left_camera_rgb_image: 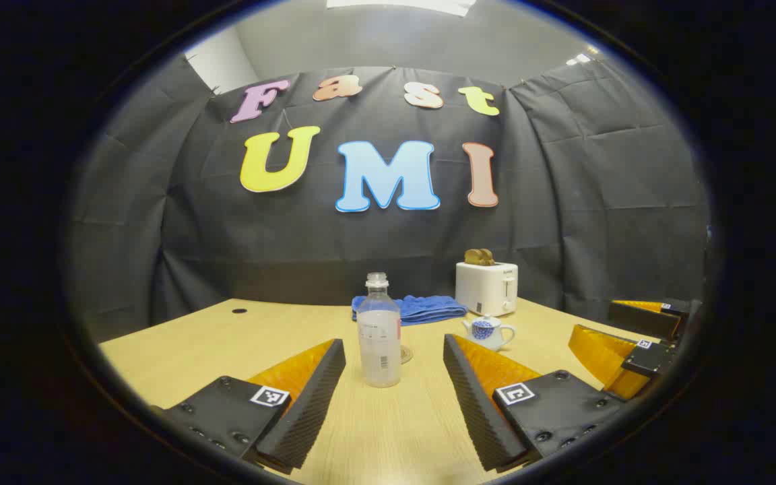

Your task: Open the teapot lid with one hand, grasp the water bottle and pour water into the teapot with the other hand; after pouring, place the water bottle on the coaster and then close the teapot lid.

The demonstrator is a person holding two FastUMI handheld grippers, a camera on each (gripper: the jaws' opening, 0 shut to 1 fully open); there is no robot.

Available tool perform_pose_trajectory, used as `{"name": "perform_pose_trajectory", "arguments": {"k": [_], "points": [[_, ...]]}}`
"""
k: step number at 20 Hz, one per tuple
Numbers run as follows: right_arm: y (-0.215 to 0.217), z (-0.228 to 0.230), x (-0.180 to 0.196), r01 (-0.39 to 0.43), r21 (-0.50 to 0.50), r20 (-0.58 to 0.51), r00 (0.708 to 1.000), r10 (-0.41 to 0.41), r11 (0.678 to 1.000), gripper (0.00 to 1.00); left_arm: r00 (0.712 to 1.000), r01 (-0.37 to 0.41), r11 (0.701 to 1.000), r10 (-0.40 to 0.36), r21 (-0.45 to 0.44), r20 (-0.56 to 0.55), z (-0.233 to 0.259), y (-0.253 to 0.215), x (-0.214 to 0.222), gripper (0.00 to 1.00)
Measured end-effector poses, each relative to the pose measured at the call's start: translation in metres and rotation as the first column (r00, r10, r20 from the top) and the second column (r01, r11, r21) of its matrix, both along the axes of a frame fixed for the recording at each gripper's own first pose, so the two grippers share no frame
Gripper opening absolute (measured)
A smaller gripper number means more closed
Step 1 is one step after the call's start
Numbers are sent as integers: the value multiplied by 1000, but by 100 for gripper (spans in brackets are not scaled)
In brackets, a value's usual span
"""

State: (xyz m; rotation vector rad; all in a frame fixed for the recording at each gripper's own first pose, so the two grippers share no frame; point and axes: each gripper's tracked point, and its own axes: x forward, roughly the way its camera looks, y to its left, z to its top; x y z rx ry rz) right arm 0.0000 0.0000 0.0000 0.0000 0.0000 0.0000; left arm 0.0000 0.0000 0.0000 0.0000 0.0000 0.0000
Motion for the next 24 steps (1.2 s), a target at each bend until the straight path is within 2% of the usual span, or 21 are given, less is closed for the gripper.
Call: {"name": "perform_pose_trajectory", "arguments": {"k": [6, 12, 20, 24], "points": [[-10, 12, -2, 41, -32, 49, 998, -40, 999, 97, 1000, 23, 1000, -23, 13, 1, 0, -2, 7, 100], [-1, 9, 9, 14, -22, 24, 1000, -14, 1000, 97, 1000, 21, 1000, -21, 7, 9, 0, 5, 13, 100], [18, 15, 41, -31, -63, 6, 999, 31, 998, 97, 999, 30, 1000, -30, -3, -27, -11, 12, 34, 100], [20, 23, 67, -34, -37, -5, 999, 34, 999, 97, 997, 54, 998, -55, -18, -57, -20, 11, 56, 100]]}}
